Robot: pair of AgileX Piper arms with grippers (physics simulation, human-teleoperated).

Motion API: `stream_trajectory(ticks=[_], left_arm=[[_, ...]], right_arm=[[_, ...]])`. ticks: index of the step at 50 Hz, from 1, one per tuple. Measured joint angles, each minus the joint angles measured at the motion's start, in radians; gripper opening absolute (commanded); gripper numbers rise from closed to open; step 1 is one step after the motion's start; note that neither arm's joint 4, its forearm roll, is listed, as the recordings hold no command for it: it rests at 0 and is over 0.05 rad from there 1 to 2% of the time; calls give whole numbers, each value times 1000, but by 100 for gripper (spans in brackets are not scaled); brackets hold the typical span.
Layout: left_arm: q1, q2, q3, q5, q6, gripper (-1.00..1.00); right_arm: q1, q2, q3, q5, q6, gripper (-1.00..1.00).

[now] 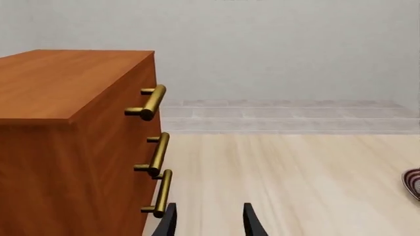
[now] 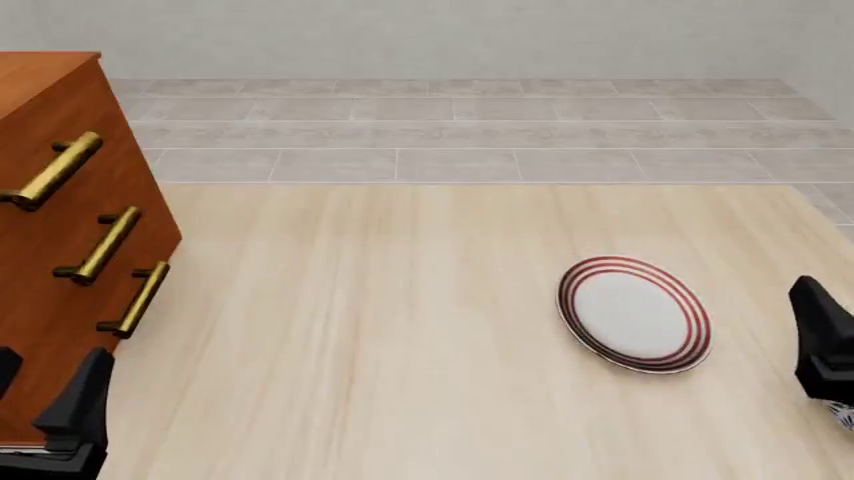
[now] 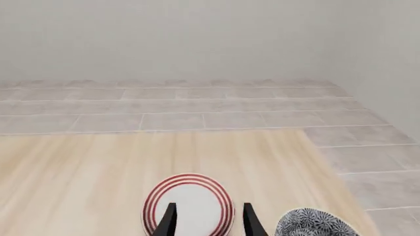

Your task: Put the bowl on top of the cabinet.

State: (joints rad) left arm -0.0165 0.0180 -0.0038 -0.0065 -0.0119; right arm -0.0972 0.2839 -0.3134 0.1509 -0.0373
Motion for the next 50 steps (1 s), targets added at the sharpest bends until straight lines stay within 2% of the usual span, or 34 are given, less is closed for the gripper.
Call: stream_trajectory(ticks=[5, 29, 45, 50], left_arm=[[-1, -3, 0, 3, 0, 100], [-7, 14, 2, -9, 3, 100], [-8, 5, 2, 2, 5, 100], [-9, 7, 2, 0, 5, 100]], right_arm=[[-38, 41, -51, 37, -15, 100], [-362, 283, -221, 166, -9, 100], [-500, 414, -284, 199, -69, 100], [-523, 442, -303, 211, -65, 100]])
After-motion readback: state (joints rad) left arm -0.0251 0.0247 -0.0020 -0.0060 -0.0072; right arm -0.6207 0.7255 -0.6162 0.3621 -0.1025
